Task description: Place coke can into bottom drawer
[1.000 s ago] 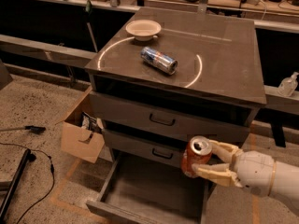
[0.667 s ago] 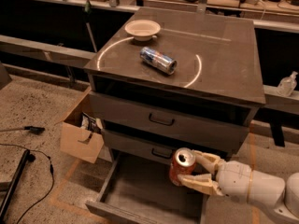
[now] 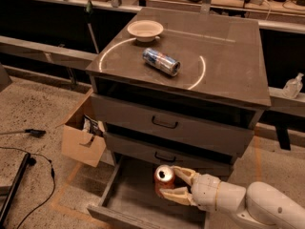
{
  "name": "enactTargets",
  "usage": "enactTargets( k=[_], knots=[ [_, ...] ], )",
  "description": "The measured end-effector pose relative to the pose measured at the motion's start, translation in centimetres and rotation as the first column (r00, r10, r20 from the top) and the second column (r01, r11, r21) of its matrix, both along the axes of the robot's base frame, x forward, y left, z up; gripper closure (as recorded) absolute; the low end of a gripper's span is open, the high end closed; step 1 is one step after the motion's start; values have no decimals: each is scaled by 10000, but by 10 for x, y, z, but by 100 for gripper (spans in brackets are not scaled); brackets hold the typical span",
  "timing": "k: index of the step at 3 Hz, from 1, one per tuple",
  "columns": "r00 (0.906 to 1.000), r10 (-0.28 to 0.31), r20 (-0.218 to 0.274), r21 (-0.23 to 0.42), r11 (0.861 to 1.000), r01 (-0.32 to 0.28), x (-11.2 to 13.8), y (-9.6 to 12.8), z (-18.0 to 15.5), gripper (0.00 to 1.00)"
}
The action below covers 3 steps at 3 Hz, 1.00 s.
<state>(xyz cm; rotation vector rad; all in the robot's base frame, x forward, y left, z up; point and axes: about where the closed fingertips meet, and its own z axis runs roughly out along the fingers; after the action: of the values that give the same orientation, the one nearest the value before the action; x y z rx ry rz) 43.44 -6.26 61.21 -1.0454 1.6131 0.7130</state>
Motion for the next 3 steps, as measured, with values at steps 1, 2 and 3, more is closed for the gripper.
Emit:
enactTargets(
  k=[1,2,3],
  knots=[
    [10000,1,0,0,10000,-1,0,0,0,100],
    [9998,-179,-32,-279,9995,178,1,-1,-21,100],
    [9958,-842,354,-820,9928,868,15,-9,-77,100]
  ],
)
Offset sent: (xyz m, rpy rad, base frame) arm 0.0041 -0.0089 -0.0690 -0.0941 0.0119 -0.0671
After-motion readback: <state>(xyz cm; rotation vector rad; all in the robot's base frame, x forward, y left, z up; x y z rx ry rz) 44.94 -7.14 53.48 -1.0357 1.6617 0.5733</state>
